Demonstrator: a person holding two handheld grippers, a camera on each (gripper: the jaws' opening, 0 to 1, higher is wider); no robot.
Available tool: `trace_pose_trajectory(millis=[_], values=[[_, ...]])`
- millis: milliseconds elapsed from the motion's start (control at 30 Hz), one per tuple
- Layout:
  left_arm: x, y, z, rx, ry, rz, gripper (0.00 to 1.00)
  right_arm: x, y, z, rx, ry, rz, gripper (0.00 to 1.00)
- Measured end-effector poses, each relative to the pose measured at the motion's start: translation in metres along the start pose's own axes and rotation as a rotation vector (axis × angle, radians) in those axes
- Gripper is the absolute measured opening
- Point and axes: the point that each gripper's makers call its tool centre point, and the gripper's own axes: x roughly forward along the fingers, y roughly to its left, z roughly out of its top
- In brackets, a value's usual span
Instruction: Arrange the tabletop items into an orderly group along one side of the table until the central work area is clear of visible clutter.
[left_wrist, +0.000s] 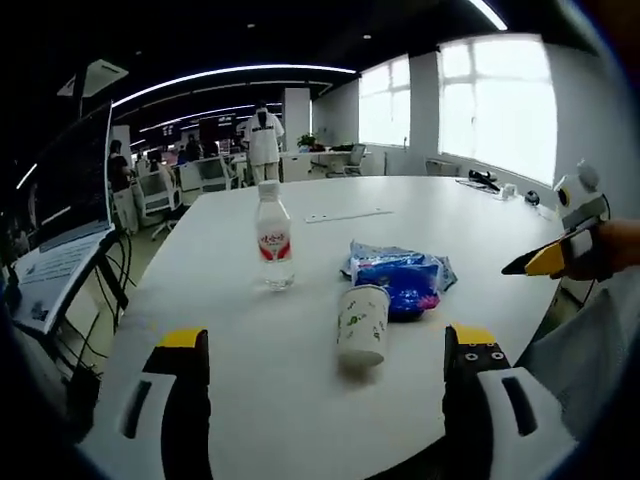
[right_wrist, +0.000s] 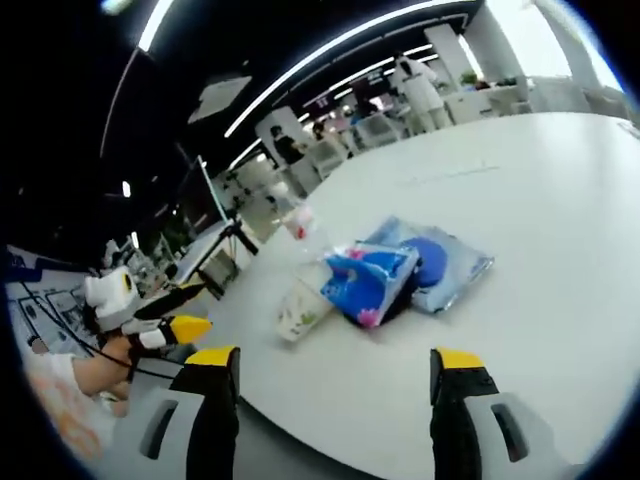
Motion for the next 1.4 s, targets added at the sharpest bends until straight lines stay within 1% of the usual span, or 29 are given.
trace_pose_trajectory(millis=[100, 200, 333, 433, 467, 533, 667, 767, 800, 900, 933, 1067, 1100, 1167, 1267, 1333, 1400], values=[[0.002, 0.000, -0.001, -0.017, -0.006, -0.009, 1.00, 0.004, 0.000, 0.010, -0.017, 0.002, 0.009, 0.78], [0.004, 0.001, -0.005, -0.008, 0.008, -0.004, 0.98, 0.009, 0.001, 0.019, -0.038, -0.002, 0.018, 0.77], [0.004, 0.002, -0.011, 0.006, 0.024, 0.006, 0.93, 0.019, 0.009, 0.037, -0.089, 0.001, 0.051, 0.75], [0.004, 0.001, -0.010, 0.026, 0.019, 0.006, 0.91, 0.029, 0.018, 0.051, -0.148, 0.013, 0.089, 0.74], [0.004, 0.000, -0.010, 0.025, 0.017, 0.005, 0.91, 0.030, 0.020, 0.052, -0.155, 0.016, 0.095, 0.73], [0.004, 0.001, -0.011, 0.016, 0.019, 0.004, 0.91, 0.039, 0.026, 0.060, -0.188, 0.033, 0.128, 0.73], [0.004, 0.004, -0.012, -0.006, 0.022, 0.015, 0.90, 0.061, 0.039, 0.072, -0.281, 0.091, 0.189, 0.73], [0.005, 0.005, -0.014, -0.004, 0.026, 0.021, 0.89, 0.075, 0.054, 0.079, -0.342, 0.122, 0.246, 0.72], [0.006, 0.005, -0.017, 0.000, 0.037, 0.024, 0.89, 0.079, 0.057, 0.079, -0.354, 0.135, 0.259, 0.72], [0.005, 0.005, -0.018, 0.006, 0.044, 0.026, 0.88, 0.090, 0.067, 0.077, -0.410, 0.174, 0.292, 0.71], [0.005, 0.006, -0.019, 0.007, 0.047, 0.027, 0.88, 0.093, 0.071, 0.073, -0.429, 0.197, 0.307, 0.71], [0.007, 0.005, -0.025, 0.012, 0.072, 0.022, 0.88, 0.101, 0.081, 0.065, -0.470, 0.239, 0.342, 0.68], [0.008, 0.005, -0.028, 0.012, 0.084, 0.020, 0.87, 0.103, 0.082, 0.060, -0.485, 0.260, 0.350, 0.67], [0.008, 0.004, -0.032, 0.002, 0.104, 0.015, 0.87, 0.109, 0.082, 0.056, -0.505, 0.282, 0.354, 0.64], [0.008, 0.004, -0.034, -0.001, 0.111, 0.011, 0.87, 0.121, 0.081, 0.046, -0.522, 0.325, 0.363, 0.63], [0.008, 0.004, -0.034, 0.002, 0.110, 0.009, 0.87, 0.130, 0.079, 0.035, -0.530, 0.364, 0.378, 0.63], [0.008, 0.004, -0.035, 0.004, 0.113, 0.009, 0.87, 0.137, 0.074, 0.027, -0.544, 0.403, 0.368, 0.62]])
